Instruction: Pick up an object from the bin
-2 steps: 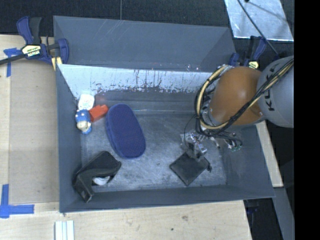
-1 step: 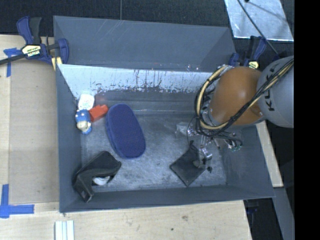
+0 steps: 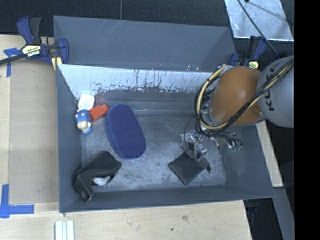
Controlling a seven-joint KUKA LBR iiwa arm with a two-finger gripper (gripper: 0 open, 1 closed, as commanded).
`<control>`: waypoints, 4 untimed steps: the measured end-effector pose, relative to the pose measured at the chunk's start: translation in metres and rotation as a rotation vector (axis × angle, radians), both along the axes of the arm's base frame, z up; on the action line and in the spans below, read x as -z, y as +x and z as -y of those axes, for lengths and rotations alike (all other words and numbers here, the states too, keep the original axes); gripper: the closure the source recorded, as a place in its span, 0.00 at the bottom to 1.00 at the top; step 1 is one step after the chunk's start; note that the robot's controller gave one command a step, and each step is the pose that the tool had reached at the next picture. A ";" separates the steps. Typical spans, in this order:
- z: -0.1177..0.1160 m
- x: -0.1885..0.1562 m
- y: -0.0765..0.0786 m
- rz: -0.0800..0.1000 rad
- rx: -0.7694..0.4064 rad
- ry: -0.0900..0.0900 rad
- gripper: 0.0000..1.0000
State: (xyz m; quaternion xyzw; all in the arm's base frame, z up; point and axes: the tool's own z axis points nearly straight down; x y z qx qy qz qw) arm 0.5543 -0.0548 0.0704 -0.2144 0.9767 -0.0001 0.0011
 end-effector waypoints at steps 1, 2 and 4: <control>0.000 0.000 0.000 -0.001 0.000 0.000 0.00; 0.000 0.000 0.000 0.000 0.000 0.000 1.00; 0.000 0.000 0.004 0.002 -0.037 0.000 1.00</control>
Offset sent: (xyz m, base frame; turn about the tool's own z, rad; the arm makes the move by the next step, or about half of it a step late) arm 0.0000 0.0000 0.0000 0.0000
